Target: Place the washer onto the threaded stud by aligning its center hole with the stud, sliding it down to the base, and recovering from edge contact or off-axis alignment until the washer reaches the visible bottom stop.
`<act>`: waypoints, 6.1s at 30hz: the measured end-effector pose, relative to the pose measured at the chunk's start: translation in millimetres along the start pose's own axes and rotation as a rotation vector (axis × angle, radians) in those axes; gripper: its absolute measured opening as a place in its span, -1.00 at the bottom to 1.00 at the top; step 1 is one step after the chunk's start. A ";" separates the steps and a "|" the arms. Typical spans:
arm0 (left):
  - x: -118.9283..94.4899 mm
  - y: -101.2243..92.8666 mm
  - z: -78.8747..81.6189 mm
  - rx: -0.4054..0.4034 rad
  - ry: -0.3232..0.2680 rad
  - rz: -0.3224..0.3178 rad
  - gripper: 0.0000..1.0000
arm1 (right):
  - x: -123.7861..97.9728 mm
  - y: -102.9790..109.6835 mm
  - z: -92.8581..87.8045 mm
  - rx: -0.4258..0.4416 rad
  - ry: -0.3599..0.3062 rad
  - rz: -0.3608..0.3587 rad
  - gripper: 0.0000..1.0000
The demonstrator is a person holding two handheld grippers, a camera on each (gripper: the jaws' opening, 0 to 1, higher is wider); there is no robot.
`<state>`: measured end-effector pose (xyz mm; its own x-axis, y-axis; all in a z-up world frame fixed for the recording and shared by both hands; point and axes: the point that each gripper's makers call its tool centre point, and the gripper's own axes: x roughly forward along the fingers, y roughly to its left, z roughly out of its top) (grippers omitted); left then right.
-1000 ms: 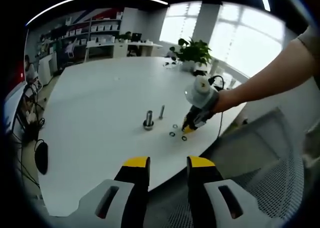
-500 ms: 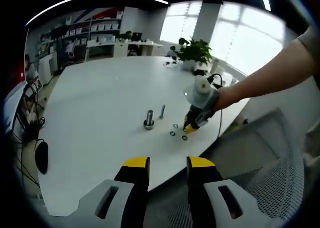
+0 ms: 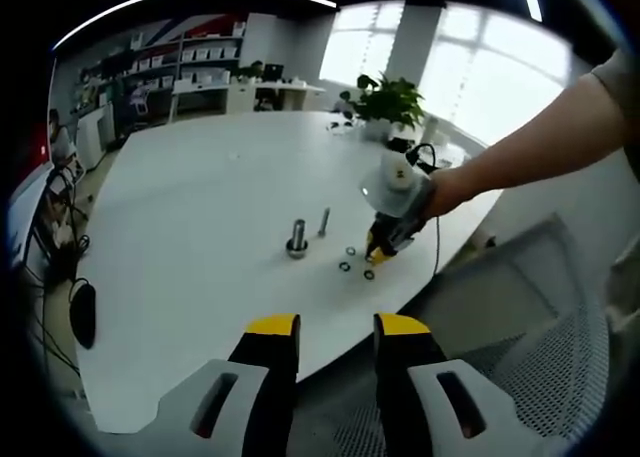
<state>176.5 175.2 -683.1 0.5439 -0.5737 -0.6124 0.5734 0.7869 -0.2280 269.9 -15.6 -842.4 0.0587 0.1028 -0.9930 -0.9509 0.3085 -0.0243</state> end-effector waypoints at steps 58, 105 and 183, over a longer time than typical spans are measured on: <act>-1.3 1.0 2.1 -0.001 -0.013 0.003 -0.46 | -55.9 -56.9 55.8 0.262 -0.273 -0.103 -0.73; -0.3 3.4 -1.4 -0.011 0.003 0.013 -0.46 | -21.5 -76.4 73.5 0.236 -0.210 -0.097 -0.73; -1.9 3.7 -0.9 0.005 0.000 0.018 -0.48 | -3.9 32.4 13.6 0.067 -0.079 0.041 -0.46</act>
<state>177.1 179.4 -683.4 0.5545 -0.5591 -0.6163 0.5664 0.7962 -0.2127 243.0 6.8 -837.8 0.0460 0.1900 -0.9807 -0.9307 0.3648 0.0270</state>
